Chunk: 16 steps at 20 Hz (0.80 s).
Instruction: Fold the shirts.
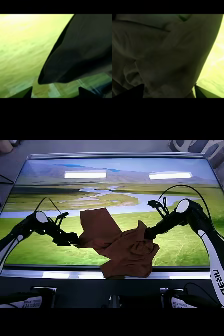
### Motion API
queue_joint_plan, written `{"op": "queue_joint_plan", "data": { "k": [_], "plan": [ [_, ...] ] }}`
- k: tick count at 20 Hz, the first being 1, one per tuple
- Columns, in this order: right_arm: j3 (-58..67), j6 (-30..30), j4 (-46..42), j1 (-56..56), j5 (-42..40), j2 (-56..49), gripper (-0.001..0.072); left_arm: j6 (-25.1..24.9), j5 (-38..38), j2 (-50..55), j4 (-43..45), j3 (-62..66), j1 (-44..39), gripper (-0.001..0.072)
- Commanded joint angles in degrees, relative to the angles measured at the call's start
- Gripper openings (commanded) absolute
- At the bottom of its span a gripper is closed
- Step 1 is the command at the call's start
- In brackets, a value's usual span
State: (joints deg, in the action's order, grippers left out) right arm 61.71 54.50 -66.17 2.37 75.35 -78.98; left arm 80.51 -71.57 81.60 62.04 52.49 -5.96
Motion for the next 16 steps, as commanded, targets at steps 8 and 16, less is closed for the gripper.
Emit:
{"op": "queue_joint_plan", "data": {
  "k": [8,16],
  "plan": [
    [-0.66,-3.61,3.32,0.04,-2.49,-5.38,0.0693,1.97,9.07,1.77,-4.07,-0.39,-3.98,0.0026],
    [8.48,-3.78,2.21,-0.02,-3.69,0.35,0.002,0.87,16.63,-13.53,-3.96,13.42,-3.85,0.0023]
  ]
}}
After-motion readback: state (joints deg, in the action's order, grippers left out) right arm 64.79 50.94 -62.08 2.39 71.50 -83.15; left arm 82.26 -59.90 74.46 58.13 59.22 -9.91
